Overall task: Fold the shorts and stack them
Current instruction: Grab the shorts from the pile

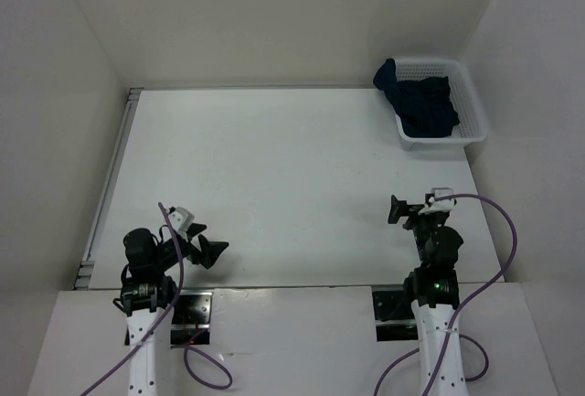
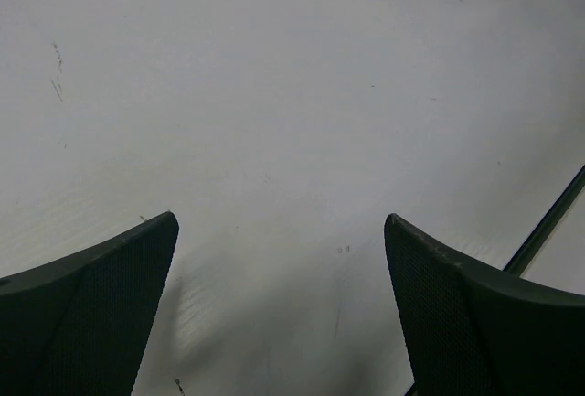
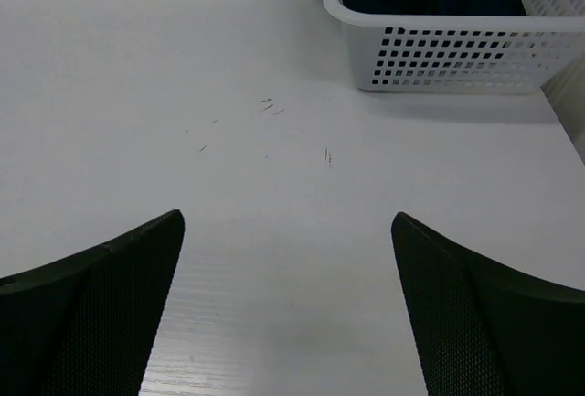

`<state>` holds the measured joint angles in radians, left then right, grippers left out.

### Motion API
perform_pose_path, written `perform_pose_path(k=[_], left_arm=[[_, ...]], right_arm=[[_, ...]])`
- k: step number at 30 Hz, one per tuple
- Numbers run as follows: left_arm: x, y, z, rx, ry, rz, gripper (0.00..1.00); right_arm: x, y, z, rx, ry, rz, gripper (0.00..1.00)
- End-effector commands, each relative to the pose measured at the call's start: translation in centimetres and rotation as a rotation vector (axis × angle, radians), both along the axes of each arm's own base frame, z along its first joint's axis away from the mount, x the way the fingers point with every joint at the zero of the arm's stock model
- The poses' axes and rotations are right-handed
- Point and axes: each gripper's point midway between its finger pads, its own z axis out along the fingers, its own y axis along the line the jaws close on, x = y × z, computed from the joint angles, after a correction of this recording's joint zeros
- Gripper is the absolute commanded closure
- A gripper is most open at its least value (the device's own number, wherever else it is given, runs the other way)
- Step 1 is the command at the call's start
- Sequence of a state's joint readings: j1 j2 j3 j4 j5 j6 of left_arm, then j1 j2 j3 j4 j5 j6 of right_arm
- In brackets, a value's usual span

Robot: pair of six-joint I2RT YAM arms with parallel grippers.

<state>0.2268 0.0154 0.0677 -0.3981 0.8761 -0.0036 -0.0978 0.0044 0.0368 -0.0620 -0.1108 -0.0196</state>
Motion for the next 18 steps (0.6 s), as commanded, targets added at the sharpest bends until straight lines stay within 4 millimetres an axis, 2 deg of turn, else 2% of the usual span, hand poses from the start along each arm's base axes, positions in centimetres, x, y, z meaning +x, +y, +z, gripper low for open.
perform_pose_path(k=[1, 5, 7, 8, 10, 11, 12, 13, 14, 15, 16, 17, 18], left_arm=[[-0.1, -0.1, 1.0, 0.004, -0.031, -0.007, 0.0], [-0.1, -0.2, 1.2, 0.003, -0.044, -0.016, 0.0], [-1.0, -1.1, 1.6, -0.025, -0.036, -0.077, 0.0], [-1.7, -1.6, 1.4, -0.046, -0.013, -0.108, 0.0], [-2.7, -2.8, 2.3, -0.081, -0.042, -0.207, 0.0], [-2.7, -2.8, 2.5, -0.08, -0.055, -0.217, 0.0], [-2.2, -2.7, 2.8, -0.065, -0.097, -0.219, 0.0], [-1.6, -2.5, 3.1, -0.045, -0.141, -0.209, 0.0], [-1.2, -2.4, 3.9, -0.026, -0.194, -0.211, 0.0], [-0.1, -2.0, 4.9, 0.016, -0.306, -0.207, 0.0], [0.6, -1.9, 5.8, 0.045, -0.382, -0.198, 0.0], [0.9, -1.8, 6.7, 0.064, -0.437, -0.199, 0.0], [1.2, -1.9, 8.8, 0.094, -0.535, -0.204, 0.0]], right_arm=[[0.3, -0.2, -0.1, -0.002, -0.031, -0.01, 0.02], [0.3, -0.2, -0.1, -0.002, -0.031, -0.01, 0.02], [0.3, 0.2, -0.1, -0.002, -0.031, 0.01, 0.02], [0.2, 1.0, 1.0, -0.048, -0.062, 0.066, 0.02], [-0.4, 4.4, 3.2, -0.33, -0.167, 0.314, 0.02], [-1.3, 7.0, 5.6, -0.612, -0.332, 0.487, 0.0], [-2.3, 8.5, 3.2, -0.954, -0.369, 0.655, 0.0], [-2.1, 8.4, 1.6, -1.696, -0.557, 0.683, 0.0], [-1.9, 8.3, 1.2, -1.663, -0.547, 0.682, 0.03], [-1.5, 8.5, 5.8, -1.74, -0.716, 0.5, 0.03], [-1.8, 8.6, 7.3, -1.799, -0.759, 0.454, 0.03], [-2.1, 9.1, 8.3, -1.685, -0.795, 0.468, 0.03], [-2.8, 9.5, 10.4, -1.648, -0.868, 0.421, 0.01]])
